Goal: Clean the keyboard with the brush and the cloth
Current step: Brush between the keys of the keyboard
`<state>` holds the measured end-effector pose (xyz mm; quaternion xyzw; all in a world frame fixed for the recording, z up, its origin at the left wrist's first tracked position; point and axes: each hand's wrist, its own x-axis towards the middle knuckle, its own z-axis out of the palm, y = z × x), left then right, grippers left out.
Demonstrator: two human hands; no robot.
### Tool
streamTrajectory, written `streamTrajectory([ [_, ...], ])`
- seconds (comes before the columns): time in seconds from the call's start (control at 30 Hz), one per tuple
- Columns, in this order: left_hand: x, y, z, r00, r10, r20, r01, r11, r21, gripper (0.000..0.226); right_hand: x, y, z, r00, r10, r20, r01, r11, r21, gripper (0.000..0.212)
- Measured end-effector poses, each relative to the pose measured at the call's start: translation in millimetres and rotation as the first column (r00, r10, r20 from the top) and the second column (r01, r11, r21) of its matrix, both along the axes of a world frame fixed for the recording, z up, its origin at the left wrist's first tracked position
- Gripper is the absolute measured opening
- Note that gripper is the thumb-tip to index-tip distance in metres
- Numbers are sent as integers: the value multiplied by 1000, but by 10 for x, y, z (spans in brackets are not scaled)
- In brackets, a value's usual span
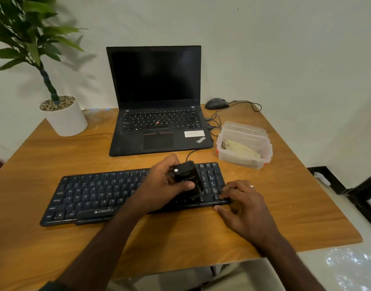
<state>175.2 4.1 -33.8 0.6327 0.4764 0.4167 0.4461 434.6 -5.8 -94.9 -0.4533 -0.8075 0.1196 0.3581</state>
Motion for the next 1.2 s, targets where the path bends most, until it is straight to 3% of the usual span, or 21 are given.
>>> streamTrajectory([
  [0.27, 591, 160, -21, 999, -10, -54, 18, 988, 151, 35, 18, -20, -10, 998, -20, 53, 18, 999, 39, 20],
  [0.4, 497, 182, 63, 999, 9, 49, -13, 997, 72, 30, 1, -39, 3, 999, -24, 21, 23, 999, 44, 22],
  [0.53, 382, 180, 96, 995, -82, -60, 82, 997, -11, 31, -20, -41, -1, 999, -16, 42, 13, 999, 52, 22],
  [0.73, 757, 231, 5, 997, -73, -39, 77, 991, 107, 35, 0, -17, -29, 999, -9, 38, 7, 998, 59, 19],
  [0.87, 792, 268, -2, 1000, 18, -6, -17, 986, 166, 35, 7, -38, -12, 999, -19, 33, 17, 998, 58, 19],
  [0.97, 609, 281, 47, 997, -6, 71, -1, 996, 93, 32, -4, -43, -10, 1000, -13, 27, 11, 999, 49, 18],
  [1.1, 511, 267, 85, 992, -121, -40, 122, 993, 9, 32, -11, -31, -9, 999, -10, 48, 7, 998, 55, 18],
  [1.2, 720, 245, 65, 988, -139, -59, 143, 987, 68, 38, -9, -35, -15, 998, -18, 53, 14, 998, 65, 18],
])
